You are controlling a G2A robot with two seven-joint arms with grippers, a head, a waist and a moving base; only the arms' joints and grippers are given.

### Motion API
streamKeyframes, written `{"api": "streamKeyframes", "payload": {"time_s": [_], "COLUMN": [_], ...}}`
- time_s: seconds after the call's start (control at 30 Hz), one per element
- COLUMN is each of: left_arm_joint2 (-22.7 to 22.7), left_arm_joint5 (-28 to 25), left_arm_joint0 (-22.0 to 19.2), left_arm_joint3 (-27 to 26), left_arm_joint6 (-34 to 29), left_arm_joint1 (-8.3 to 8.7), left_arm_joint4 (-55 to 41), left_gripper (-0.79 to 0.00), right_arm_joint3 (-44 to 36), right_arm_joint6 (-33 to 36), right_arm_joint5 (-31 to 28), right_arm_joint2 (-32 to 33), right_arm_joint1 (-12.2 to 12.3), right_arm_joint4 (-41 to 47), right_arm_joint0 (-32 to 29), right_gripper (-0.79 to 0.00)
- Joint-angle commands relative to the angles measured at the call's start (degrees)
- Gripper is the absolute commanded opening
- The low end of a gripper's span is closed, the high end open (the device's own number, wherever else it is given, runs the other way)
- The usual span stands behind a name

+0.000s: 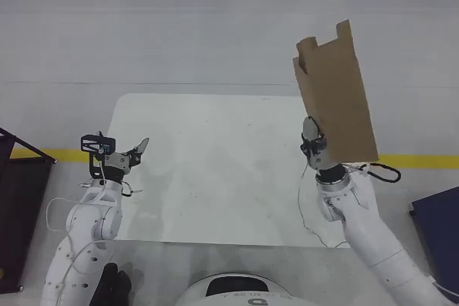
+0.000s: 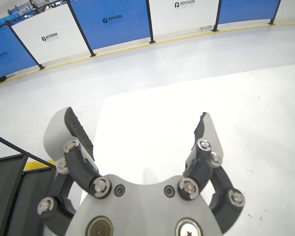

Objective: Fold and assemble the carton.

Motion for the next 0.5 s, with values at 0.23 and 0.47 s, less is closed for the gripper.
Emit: {"api": "streamKeyframes", "payload": {"time_s": [0.23, 0.47], "left_arm_joint2": [0.0, 0.0], "left_arm_joint5": [0.0, 0.0], "left_arm_joint0": [0.0, 0.0], "left_arm_joint3": [0.0, 0.0], "left_arm_joint6": [0.0, 0.0], "left_arm_joint1": [0.0, 0.0], "left_arm_joint4": [0.0, 0.0], "left_gripper": [0.0, 0.0], "right_arm_joint3": [0.1, -3.8], "right_arm_joint6": [0.0, 1.3], "right_arm_joint5": [13.9, 21.8], "right_arm_joint2": [-5.1, -5.3], "right_arm_joint1": [-2.3, -3.1], "right_arm_joint4": [7.6, 11.0], "right_arm_joint0": [1.1, 0.1], "right_gripper": [-0.785, -0.785]}}
